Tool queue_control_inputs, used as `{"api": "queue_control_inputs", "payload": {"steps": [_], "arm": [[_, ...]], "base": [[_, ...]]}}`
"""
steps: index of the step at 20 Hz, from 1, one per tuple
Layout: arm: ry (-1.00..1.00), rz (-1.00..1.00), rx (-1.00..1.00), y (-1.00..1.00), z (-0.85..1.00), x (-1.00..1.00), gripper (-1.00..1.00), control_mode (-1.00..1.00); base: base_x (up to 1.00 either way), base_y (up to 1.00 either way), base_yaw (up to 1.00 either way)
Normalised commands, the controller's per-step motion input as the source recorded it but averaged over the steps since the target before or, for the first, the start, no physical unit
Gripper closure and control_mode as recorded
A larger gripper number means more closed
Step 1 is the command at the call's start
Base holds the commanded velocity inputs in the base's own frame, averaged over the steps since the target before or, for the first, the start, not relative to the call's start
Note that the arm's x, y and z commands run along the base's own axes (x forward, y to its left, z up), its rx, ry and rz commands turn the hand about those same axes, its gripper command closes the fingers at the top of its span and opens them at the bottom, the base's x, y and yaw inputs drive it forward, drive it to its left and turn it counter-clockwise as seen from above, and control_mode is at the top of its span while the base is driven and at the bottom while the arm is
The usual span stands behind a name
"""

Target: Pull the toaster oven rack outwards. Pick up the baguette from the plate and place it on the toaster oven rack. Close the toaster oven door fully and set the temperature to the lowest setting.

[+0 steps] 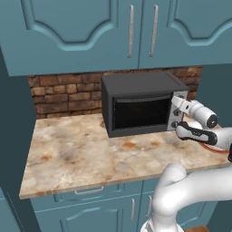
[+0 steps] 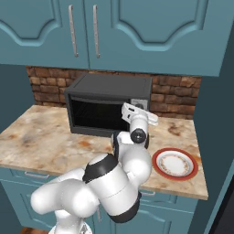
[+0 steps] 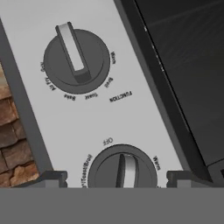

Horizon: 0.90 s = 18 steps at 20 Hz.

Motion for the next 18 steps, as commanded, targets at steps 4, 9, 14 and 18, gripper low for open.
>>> {"api": "queue_control_inputs", "payload": {"steps": [4, 9, 14, 18], "arm": [[0.00, 0.00, 0.00, 0.00, -0.16, 0.03, -1.00, -1.00], [0.00, 0.00, 0.00, 0.00, -0.01, 0.02, -1.00, -1.00], [0.00, 0.00, 0.00, 0.00, 0.00, 0.00, 1.00, -1.00], [0.00, 0.00, 0.00, 0.00, 0.00, 0.00, 1.00, -1.00]], "base": [[0.00, 0.00, 0.00], [0.00, 0.00, 0.00], [0.00, 0.00, 0.00], [0.00, 0.00, 0.00]]}}
